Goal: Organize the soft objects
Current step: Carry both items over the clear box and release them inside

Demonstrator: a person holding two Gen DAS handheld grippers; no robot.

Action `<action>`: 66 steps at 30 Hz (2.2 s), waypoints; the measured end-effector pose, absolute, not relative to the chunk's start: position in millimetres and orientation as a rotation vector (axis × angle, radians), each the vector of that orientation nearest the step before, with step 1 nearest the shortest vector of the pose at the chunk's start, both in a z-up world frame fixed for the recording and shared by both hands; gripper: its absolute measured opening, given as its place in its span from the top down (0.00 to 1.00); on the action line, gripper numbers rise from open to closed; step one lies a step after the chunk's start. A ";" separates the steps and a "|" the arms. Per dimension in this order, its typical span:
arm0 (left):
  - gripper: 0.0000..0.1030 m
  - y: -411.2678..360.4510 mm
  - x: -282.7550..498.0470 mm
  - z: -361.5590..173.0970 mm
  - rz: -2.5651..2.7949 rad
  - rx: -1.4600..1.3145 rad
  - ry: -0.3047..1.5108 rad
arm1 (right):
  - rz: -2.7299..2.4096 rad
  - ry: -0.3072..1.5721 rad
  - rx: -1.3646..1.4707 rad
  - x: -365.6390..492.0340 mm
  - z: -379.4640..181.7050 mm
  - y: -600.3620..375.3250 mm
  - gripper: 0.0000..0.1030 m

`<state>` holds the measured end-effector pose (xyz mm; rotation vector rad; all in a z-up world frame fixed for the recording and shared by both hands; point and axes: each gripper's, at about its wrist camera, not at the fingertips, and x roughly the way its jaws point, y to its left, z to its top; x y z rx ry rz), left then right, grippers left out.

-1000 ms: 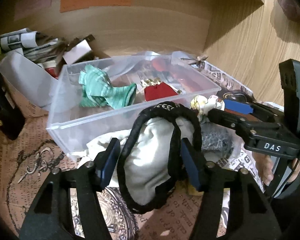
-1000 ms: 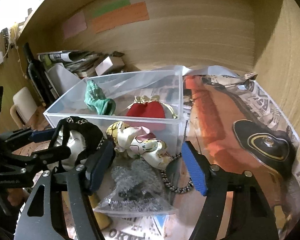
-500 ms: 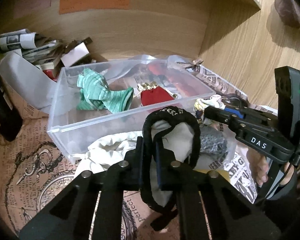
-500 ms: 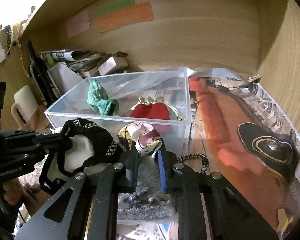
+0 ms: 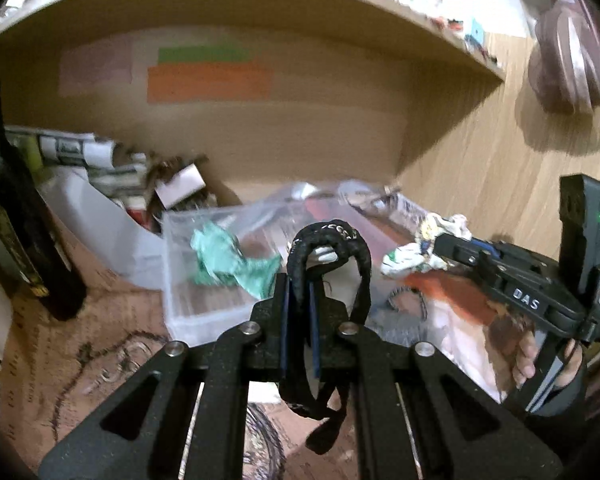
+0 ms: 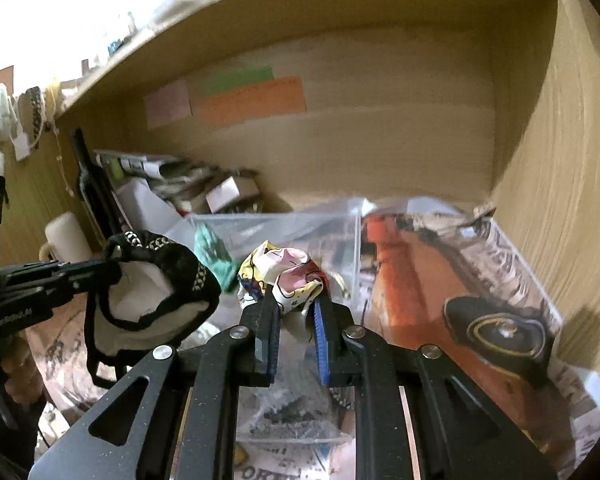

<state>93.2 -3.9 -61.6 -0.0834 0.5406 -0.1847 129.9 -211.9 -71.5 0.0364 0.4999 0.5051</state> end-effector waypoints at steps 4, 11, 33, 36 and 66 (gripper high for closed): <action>0.92 7.4 98.7 -44.4 -0.132 -0.081 0.487 | 0.511 0.455 0.042 131.5 -58.2 -209.4 0.87; 0.92 22.8 112.6 -22.1 -0.022 -0.069 0.399 | 0.533 0.415 0.039 143.7 -44.7 -198.7 0.87; 0.92 27.5 205.2 -83.9 0.011 -0.043 0.620 | 0.585 0.673 -0.046 217.7 -95.8 -149.3 0.87; 0.92 25.8 212.0 -92.8 -0.002 -0.049 0.652 | 0.587 0.718 -0.045 223.3 -105.0 -147.5 0.87; 0.15 36.2 132.1 -59.3 -0.088 -0.080 0.587 | 0.502 0.547 -0.033 171.6 -64.3 -188.1 0.20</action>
